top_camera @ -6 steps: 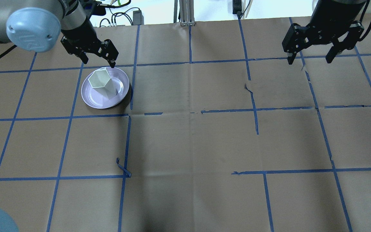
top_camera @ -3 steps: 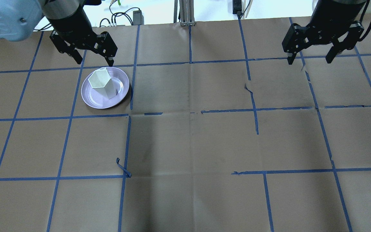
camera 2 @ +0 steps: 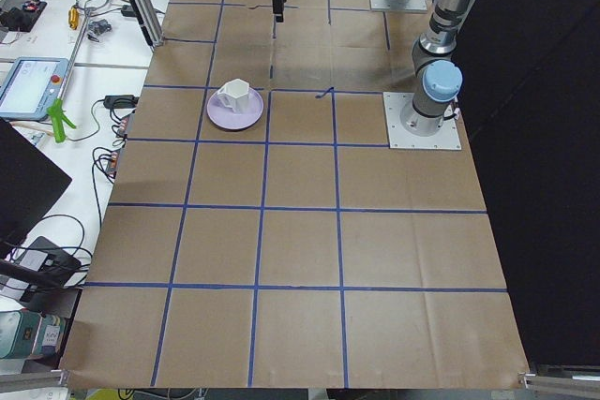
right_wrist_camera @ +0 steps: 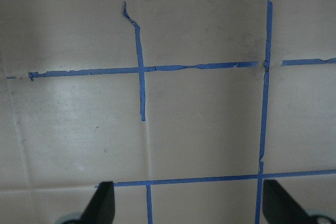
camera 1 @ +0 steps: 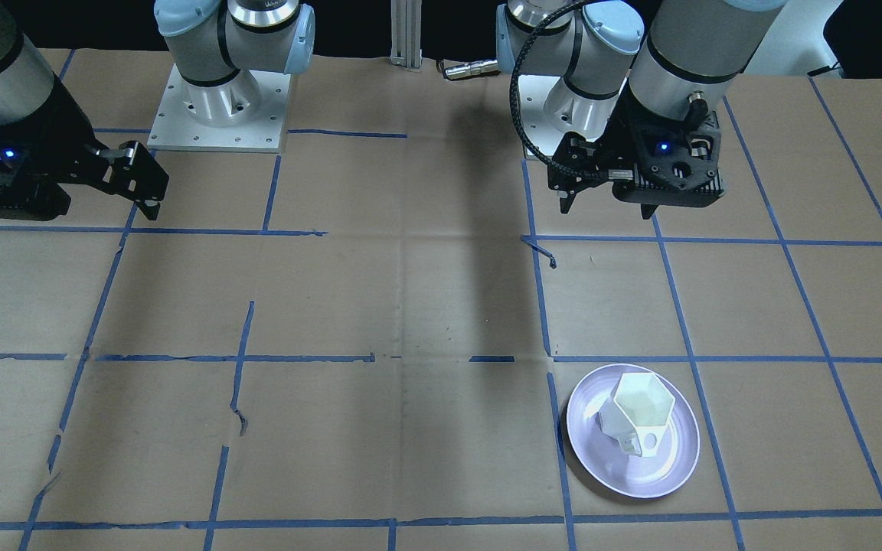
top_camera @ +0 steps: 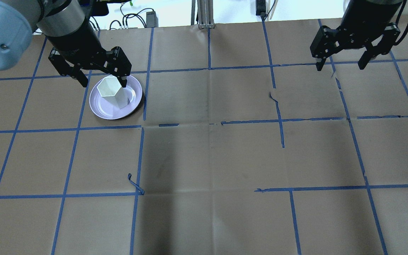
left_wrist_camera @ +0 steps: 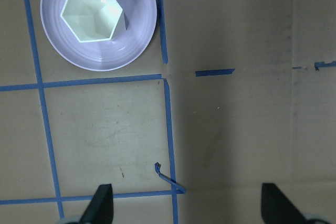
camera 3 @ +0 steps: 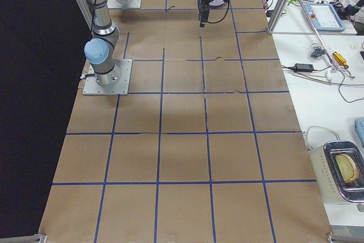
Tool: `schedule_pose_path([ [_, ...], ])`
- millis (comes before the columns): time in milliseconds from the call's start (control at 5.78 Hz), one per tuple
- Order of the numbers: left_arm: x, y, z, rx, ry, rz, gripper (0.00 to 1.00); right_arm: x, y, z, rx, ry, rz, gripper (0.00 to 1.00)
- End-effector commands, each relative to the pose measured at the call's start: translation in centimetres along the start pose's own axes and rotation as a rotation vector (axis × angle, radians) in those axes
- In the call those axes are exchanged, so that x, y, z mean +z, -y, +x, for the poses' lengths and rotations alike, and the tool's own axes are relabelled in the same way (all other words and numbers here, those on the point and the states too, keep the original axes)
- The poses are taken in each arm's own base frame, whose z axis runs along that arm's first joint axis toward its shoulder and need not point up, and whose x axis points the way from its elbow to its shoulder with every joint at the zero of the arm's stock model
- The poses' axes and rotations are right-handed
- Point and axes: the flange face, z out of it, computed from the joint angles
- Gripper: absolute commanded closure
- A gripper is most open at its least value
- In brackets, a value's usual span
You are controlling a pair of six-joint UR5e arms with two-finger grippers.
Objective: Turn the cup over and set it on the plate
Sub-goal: 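Raise the left gripper away from the mug on the plate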
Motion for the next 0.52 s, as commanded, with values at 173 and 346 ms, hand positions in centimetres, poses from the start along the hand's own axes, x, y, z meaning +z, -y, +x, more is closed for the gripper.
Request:
schedule_pose_path([
  [173, -0.31, -0.35, 0.19, 0.003, 0.005, 0.043, 0.02, 0.00, 0.00, 0.00, 0.000, 0.000, 0.000, 0.00],
  [346, -0.10, -0.17, 0.21, 0.003, 0.003, 0.042, 0.02, 0.00, 0.00, 0.00, 0.000, 0.000, 0.000, 0.00],
])
